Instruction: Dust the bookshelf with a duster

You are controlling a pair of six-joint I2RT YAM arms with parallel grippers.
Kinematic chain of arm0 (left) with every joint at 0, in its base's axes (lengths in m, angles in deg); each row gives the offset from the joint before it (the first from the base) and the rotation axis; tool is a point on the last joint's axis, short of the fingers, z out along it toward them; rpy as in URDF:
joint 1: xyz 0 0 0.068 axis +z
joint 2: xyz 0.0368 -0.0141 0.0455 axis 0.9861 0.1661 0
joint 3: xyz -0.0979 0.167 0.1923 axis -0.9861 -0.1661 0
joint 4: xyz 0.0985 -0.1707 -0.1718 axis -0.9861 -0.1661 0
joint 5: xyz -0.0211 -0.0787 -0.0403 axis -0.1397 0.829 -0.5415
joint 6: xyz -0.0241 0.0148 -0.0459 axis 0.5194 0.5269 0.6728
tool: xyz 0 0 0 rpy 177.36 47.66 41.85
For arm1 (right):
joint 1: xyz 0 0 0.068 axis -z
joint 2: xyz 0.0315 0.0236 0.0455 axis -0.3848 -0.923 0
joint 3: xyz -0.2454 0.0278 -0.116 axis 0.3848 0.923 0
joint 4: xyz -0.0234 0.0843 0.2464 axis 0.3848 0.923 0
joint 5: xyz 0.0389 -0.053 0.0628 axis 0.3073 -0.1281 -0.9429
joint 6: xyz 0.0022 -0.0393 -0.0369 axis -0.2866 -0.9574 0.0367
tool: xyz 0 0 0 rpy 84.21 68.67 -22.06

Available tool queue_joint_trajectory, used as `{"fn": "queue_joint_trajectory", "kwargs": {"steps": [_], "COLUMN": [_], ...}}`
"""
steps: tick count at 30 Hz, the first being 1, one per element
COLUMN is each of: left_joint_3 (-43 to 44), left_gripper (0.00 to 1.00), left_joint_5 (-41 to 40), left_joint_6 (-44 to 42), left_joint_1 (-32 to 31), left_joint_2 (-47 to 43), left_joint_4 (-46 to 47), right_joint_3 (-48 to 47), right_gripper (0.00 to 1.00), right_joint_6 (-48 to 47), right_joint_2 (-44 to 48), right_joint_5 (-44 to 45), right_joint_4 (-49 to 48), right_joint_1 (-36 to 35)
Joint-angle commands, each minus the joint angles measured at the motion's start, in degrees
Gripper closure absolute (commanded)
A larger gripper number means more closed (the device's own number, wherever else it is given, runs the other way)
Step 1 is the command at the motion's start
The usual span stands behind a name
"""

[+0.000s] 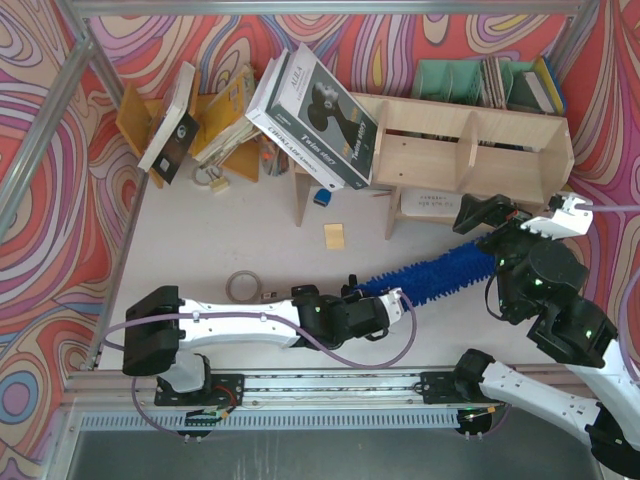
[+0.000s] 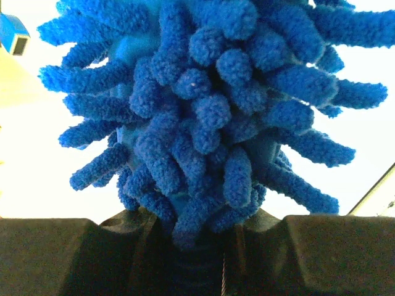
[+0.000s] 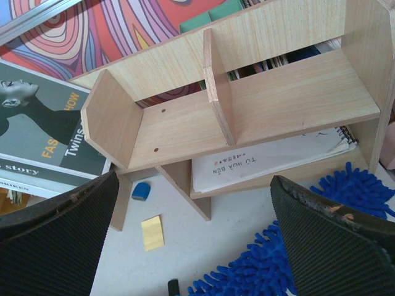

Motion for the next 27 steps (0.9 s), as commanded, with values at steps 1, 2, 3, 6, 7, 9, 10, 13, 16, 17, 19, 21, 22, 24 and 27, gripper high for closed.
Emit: {"fn": "queue_joint_trajectory", "kwargs": {"steps": [1, 2, 3, 6, 7, 9, 10, 13, 16, 17, 19, 21, 22, 24, 27], "left_joint_3": [-1.3, -1.7, -1.7, -1.4, -1.2, -0.6, -0.1, 0.6, 0.7, 0.7, 0.5, 0.6, 0.9, 1.6, 3.6], "left_gripper": [1.00, 1.00, 1.00, 1.00, 1.00, 1.00, 1.00, 1.00, 1.00, 1.00, 1.00, 1.00, 1.00, 1.00, 1.00], "left_joint_5": [-1.6, -1.4, -1.4, -1.2, -0.7, 0.3, 0.6, 1.2, 2.8, 2.5, 1.1, -0.5, -0.8, -1.0, -1.7], "left_joint_6": [5.7, 6.3, 6.8, 8.0, 8.2, 8.8, 9.0, 9.5, 9.6, 9.9, 10.3, 11.7, 12.7, 14.7, 16.9], "left_joint_1": [-0.3, -0.4, -0.3, -0.3, -0.2, -0.2, -0.3, -0.2, -0.2, -0.2, -0.2, 0.6, 1.2, 2.8, 4.2], "left_joint_2": [-0.7, -0.4, 0.0, 1.5, 2.1, 3.4, 4.0, 5.1, 5.2, 5.1, 4.8, 4.9, 5.1, 5.8, 7.5], "left_joint_4": [-1.3, -0.9, -0.8, -0.7, -0.5, -0.6, -0.8, -1.2, -0.8, -0.6, 0.2, 0.1, -0.3, -1.0, -2.4], "right_joint_3": [0.1, 0.2, 0.3, 0.0, -0.1, -0.1, -0.1, 0.1, 0.2, 0.2, 0.2, 0.3, 0.4, 0.5, 0.4], "right_gripper": [0.01, 0.01, 0.01, 0.01, 0.01, 0.01, 0.02, 0.01, 0.01, 0.01, 0.01, 0.01, 0.01, 0.01, 0.01], "right_joint_6": [-0.1, 0.0, 0.0, 0.1, 0.2, 0.3, 0.4, 0.9, 1.1, 1.1, 1.4, 1.6, 1.6, 1.6, 1.7], "right_joint_2": [-0.4, -0.5, -0.6, -1.1, -1.2, -1.2, -1.1, -0.9, -0.8, -0.8, -0.7, -0.6, -0.5, -0.5, -0.3], "right_joint_5": [0.5, 0.5, 0.4, 0.2, 0.2, 0.2, 0.2, 0.2, 0.2, 0.2, 0.3, 0.2, 0.2, 0.2, 0.2], "right_joint_4": [-1.6, -1.6, -1.6, -1.3, -1.2, -1.3, -1.1, -0.9, -0.5, -0.3, -0.1, 0.0, 0.0, 0.0, 0.1], "right_joint_1": [0.0, 0.0, 0.0, 0.1, 0.1, 0.0, 0.0, 0.0, 0.0, 0.0, 0.0, 0.0, 0.1, 0.0, 0.1]}}
